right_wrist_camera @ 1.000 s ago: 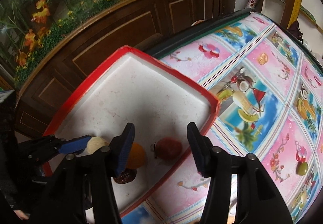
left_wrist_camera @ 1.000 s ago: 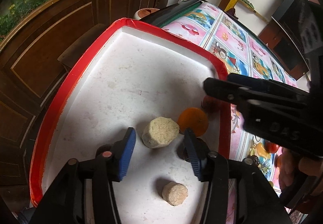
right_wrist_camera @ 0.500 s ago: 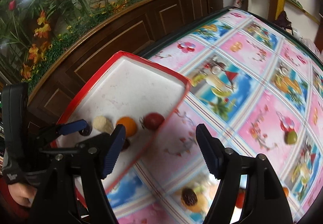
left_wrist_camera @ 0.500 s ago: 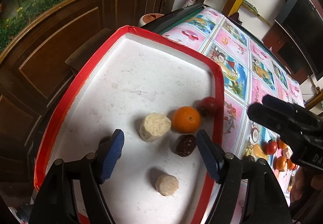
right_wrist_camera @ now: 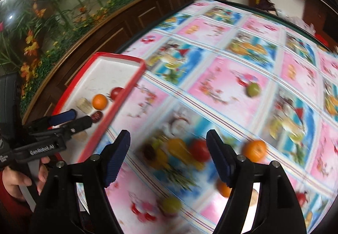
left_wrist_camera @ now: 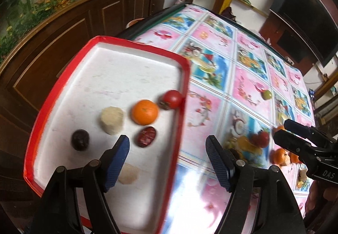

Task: Organize fruits
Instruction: 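Move both tools back over the fruits on the tablecloth, then grasp the green grape with the left tool while the right tool grasps a beige slice, then carry the grape and beige slice into the tray while both tools open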

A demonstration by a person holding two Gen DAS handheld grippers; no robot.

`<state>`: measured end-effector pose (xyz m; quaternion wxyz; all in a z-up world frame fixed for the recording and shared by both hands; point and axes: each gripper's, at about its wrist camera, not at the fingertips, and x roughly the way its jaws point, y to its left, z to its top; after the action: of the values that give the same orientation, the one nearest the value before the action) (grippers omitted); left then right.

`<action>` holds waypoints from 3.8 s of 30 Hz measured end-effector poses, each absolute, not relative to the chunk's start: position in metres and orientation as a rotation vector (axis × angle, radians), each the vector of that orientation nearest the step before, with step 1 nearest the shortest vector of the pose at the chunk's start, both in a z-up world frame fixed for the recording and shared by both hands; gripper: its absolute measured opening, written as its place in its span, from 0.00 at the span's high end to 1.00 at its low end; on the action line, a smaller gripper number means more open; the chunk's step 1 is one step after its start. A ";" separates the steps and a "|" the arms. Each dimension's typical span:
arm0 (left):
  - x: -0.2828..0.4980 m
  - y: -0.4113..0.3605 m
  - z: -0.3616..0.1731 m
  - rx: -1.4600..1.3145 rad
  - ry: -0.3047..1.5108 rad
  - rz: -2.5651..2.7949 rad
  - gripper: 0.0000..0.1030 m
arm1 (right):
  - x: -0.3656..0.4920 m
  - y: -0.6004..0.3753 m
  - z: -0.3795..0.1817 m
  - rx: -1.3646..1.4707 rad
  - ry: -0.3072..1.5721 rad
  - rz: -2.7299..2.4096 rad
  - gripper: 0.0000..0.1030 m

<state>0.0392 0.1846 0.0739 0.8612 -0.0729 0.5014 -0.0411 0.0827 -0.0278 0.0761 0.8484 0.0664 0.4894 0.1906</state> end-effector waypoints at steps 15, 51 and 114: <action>0.008 0.096 0.065 -0.081 1.094 -0.268 0.28 | 0.019 -0.139 0.052 0.256 1.072 0.231 0.27; -0.014 0.045 0.038 -0.038 1.167 -0.388 0.71 | 0.014 -0.113 0.036 0.118 1.106 0.311 0.71; 0.044 0.257 0.054 -0.287 1.090 -0.068 0.72 | 0.175 0.130 0.071 -0.030 1.041 0.655 0.71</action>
<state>0.0437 0.2571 0.0540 0.8449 -0.1359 0.5164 -0.0322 0.1750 0.1296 0.0707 0.8168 -0.0143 0.4881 0.3072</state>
